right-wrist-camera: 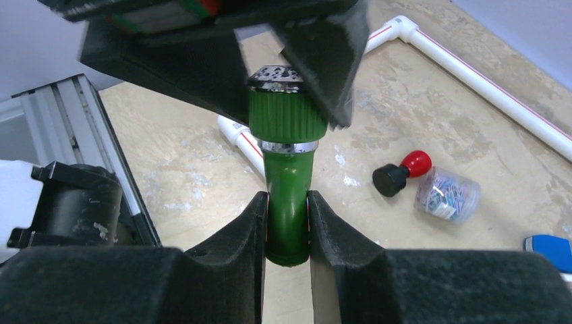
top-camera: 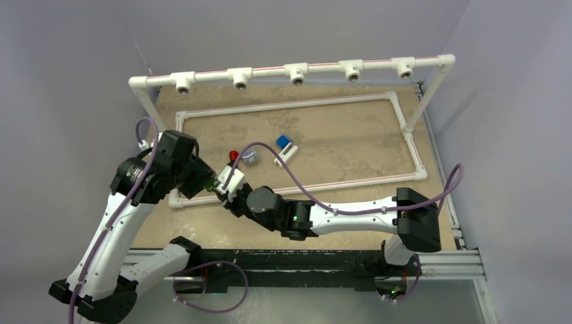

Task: Install the water faucets

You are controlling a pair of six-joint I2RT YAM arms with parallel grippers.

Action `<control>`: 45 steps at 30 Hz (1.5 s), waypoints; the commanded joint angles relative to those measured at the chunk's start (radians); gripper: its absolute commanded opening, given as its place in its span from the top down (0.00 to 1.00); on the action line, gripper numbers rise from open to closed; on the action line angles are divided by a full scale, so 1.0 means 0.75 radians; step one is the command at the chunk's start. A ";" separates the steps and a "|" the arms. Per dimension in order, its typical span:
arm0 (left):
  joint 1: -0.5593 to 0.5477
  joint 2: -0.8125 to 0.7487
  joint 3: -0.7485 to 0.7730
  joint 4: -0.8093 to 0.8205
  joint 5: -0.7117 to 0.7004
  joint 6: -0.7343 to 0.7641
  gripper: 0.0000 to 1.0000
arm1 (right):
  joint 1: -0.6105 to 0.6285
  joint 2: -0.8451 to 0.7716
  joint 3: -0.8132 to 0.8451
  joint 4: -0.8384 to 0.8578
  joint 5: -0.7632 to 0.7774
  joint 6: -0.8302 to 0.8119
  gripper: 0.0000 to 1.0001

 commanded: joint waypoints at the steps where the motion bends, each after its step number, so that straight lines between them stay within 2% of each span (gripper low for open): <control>1: -0.004 -0.050 0.038 0.082 0.019 0.036 0.47 | 0.006 -0.128 -0.076 0.032 0.046 0.073 1.00; 4: -0.004 -0.094 0.024 0.178 0.058 0.102 0.37 | 0.007 -0.190 -0.141 0.028 0.046 0.104 1.00; 8: -0.003 -0.137 0.016 0.249 0.090 0.157 0.27 | 0.007 -0.280 -0.235 0.020 0.049 0.142 1.00; 12: -0.004 -0.182 -0.015 0.345 0.174 0.253 0.26 | 0.005 -0.393 -0.322 0.004 0.042 0.196 1.00; 19: -0.004 -0.269 -0.133 0.583 0.460 0.464 0.25 | 0.000 -0.634 -0.480 0.023 -0.035 0.267 1.00; 23: -0.003 -0.330 -0.213 0.722 0.654 0.591 0.23 | -0.073 -0.753 -0.531 0.015 -0.205 0.363 1.00; 29: -0.002 -0.393 -0.283 0.760 0.775 0.650 0.22 | -0.346 -0.927 -0.618 0.087 -0.630 0.555 1.00; 33: -0.004 -0.406 -0.335 0.836 0.930 0.653 0.22 | -0.441 -0.971 -0.656 0.142 -0.832 0.669 1.00; 40: -0.003 -0.413 -0.483 1.029 1.199 0.626 0.22 | -0.523 -1.004 -0.729 0.397 -1.077 0.917 1.00; 45: -0.003 -0.410 -0.557 1.178 1.349 0.573 0.22 | -0.531 -0.990 -0.759 0.545 -1.128 1.071 1.00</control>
